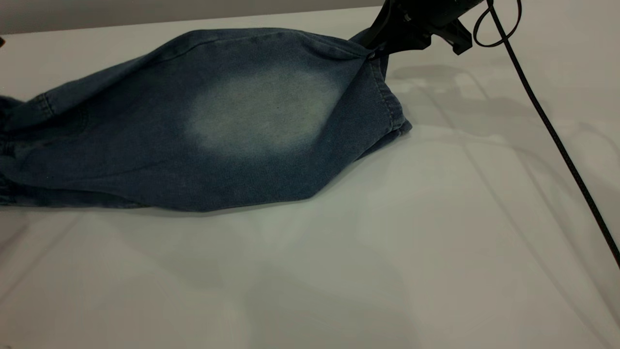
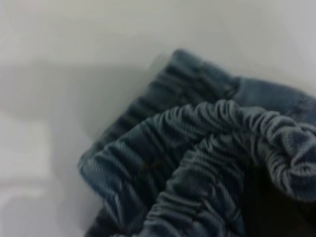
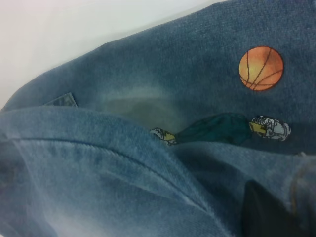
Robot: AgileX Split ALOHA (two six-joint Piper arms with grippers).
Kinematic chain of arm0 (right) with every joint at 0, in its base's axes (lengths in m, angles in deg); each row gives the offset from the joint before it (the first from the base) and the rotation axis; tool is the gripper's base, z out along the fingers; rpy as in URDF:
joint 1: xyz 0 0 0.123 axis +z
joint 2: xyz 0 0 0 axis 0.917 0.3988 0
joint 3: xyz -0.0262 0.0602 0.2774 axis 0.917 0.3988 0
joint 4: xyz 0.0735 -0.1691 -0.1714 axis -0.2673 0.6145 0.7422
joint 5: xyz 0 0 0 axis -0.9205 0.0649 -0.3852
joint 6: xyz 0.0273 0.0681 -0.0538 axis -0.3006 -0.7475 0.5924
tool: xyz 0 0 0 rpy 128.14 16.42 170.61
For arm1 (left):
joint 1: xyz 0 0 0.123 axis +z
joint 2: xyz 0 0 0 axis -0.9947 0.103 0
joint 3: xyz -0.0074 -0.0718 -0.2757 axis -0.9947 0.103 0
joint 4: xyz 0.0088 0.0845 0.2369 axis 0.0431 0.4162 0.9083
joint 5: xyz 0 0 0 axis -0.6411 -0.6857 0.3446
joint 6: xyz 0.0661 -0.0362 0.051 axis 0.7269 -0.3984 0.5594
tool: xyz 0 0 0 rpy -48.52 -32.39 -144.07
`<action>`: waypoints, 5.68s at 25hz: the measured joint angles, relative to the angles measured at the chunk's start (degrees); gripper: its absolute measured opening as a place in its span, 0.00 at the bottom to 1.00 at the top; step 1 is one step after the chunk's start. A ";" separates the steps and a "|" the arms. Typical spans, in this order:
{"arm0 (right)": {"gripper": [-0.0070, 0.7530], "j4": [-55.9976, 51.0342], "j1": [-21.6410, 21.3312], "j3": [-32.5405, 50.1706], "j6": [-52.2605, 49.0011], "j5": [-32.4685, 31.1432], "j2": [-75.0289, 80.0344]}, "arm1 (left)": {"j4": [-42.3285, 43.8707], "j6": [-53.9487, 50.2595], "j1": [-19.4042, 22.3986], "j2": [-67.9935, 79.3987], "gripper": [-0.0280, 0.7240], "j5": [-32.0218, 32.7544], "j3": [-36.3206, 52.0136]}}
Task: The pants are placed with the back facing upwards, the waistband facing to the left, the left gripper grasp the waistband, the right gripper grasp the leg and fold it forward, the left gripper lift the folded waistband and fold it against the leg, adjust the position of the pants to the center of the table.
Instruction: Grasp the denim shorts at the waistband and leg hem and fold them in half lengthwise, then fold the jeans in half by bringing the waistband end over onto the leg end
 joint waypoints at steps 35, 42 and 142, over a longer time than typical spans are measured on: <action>0.73 -2.51 0.62 0.00 9.34 -13.92 0.00 | 7.95 24.54 17.35 -3.67 0.65 26.81 -1.31; 0.73 -2.46 3.06 0.00 9.80 -13.63 0.00 | 8.59 29.37 22.97 -4.46 0.69 30.03 -1.31; 0.70 0.11 22.04 -21.31 4.51 -2.35 15.35 | -13.55 46.39 12.09 -18.15 0.16 41.31 0.02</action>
